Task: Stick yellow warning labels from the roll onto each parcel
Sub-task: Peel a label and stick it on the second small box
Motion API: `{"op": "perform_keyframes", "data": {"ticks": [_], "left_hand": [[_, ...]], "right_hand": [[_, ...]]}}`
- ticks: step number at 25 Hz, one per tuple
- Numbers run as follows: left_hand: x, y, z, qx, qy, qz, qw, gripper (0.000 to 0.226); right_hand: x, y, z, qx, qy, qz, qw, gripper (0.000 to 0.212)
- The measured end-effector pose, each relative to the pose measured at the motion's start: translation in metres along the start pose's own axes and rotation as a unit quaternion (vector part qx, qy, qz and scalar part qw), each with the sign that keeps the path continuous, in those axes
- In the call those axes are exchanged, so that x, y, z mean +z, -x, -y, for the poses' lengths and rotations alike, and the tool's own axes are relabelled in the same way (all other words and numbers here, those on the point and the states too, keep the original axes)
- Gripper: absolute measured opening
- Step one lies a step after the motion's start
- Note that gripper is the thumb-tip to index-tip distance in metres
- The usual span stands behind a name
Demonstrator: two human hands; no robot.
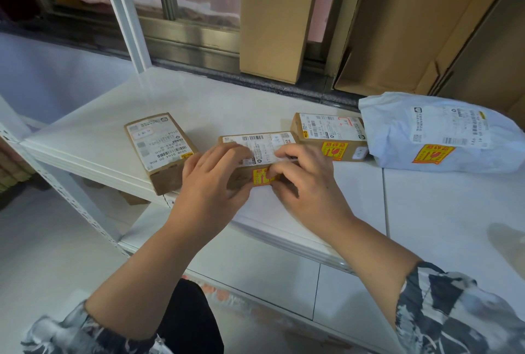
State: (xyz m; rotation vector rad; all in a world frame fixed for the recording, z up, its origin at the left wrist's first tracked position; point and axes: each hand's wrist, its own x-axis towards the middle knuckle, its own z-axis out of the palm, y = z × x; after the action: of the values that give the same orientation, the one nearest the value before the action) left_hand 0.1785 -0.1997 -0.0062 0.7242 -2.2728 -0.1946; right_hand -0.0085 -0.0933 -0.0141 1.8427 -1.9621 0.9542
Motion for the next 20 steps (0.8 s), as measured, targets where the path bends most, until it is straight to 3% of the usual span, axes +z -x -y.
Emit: {"op": "perform_keyframes", "data": {"ticks": [3,6,9,14,17,20], "left_hand": [[-0.019,-0.003,0.008,-0.142,-0.050,-0.083,0.985,0.030],[-0.026,-0.008,0.021,-0.269,-0.102,-0.040,0.957,0.038],[-0.026,-0.007,0.025,-0.270,-0.126,-0.017,0.955,0.040],[-0.022,0.001,0.021,-0.278,-0.088,-0.105,0.951,0.011],[-0.026,0.007,0.035,-0.269,-0.024,-0.144,0.952,0.023],[-0.040,0.013,0.035,-0.260,0.075,-0.122,0.955,0.045]], "right_hand": [[0.004,-0.005,0.003,-0.009,0.020,0.018,1.000,0.025],[0.010,-0.016,0.007,0.000,0.056,0.058,0.997,0.035],[0.013,-0.022,0.011,0.008,0.096,0.084,0.992,0.043],[0.017,-0.027,0.005,0.041,0.145,0.098,0.984,0.051],[0.020,-0.034,0.001,0.056,0.167,0.106,0.979,0.052],[0.024,-0.035,0.003,0.071,0.171,0.106,0.977,0.051]]}}
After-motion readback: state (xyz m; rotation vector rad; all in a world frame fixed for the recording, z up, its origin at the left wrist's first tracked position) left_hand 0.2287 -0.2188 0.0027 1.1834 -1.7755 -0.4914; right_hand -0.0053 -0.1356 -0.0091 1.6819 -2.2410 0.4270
